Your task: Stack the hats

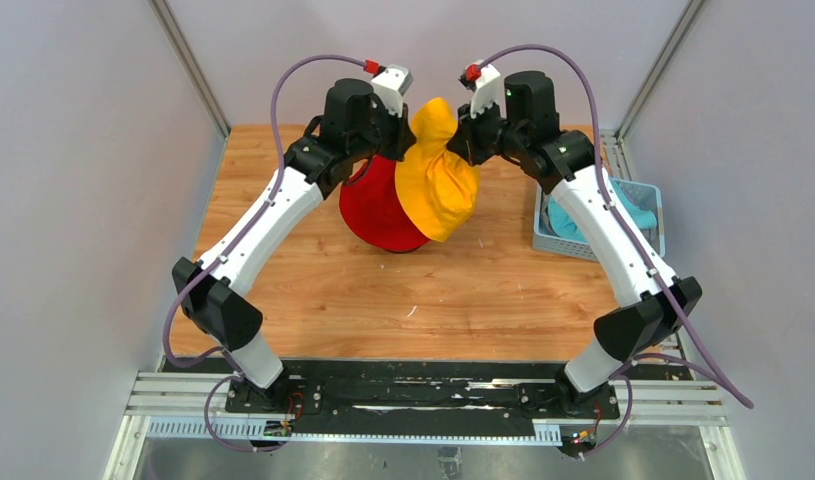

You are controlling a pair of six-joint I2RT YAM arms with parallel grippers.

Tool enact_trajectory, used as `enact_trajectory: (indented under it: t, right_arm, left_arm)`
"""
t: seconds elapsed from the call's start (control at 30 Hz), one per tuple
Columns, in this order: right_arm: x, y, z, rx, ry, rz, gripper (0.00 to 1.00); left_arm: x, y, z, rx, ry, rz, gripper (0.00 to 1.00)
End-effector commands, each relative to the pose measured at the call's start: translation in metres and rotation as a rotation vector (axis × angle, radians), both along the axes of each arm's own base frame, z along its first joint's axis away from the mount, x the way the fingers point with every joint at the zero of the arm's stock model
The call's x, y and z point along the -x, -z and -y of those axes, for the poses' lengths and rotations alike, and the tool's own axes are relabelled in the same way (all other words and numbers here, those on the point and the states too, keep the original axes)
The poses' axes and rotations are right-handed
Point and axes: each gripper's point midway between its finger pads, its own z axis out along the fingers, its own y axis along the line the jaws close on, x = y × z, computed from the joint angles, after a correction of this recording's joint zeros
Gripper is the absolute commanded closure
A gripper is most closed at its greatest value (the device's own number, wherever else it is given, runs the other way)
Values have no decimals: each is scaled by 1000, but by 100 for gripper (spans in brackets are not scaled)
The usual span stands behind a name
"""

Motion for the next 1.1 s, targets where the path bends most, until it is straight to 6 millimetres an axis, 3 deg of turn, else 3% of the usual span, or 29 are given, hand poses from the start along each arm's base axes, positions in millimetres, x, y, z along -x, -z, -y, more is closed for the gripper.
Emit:
enact_trajectory:
  t: [0.0,0.33,0.37,0.47,0.57,0.77,1.07]
  right_arm:
    - [-6,-18,-9,-53,-40,36,99]
    - [-21,-6,-33,-64,-95,2,99]
    - [-22,-7,-36,-68,-100,5,96]
    - [-23,-11,-40,-75,-114,11,57]
    - [-23,-17,-38,-74,-107,33,32]
    - [-24,-16,-26,-41,-58,59,27]
    - [-31,22,-7,-19,34,2,23]
  left_arm:
    - [2,20,-41,-77,-95,-50,100]
    - [-13,28,-98,-50,-196,-58,100]
    - [-15,27,-101,-46,-201,-55,100]
    - [-22,26,-110,-44,-215,-55,100]
    - [-31,29,-120,-40,-226,-65,100]
    - [-41,47,-128,-38,-223,-100,100]
    - [-29,103,-147,-30,-261,-169,100]
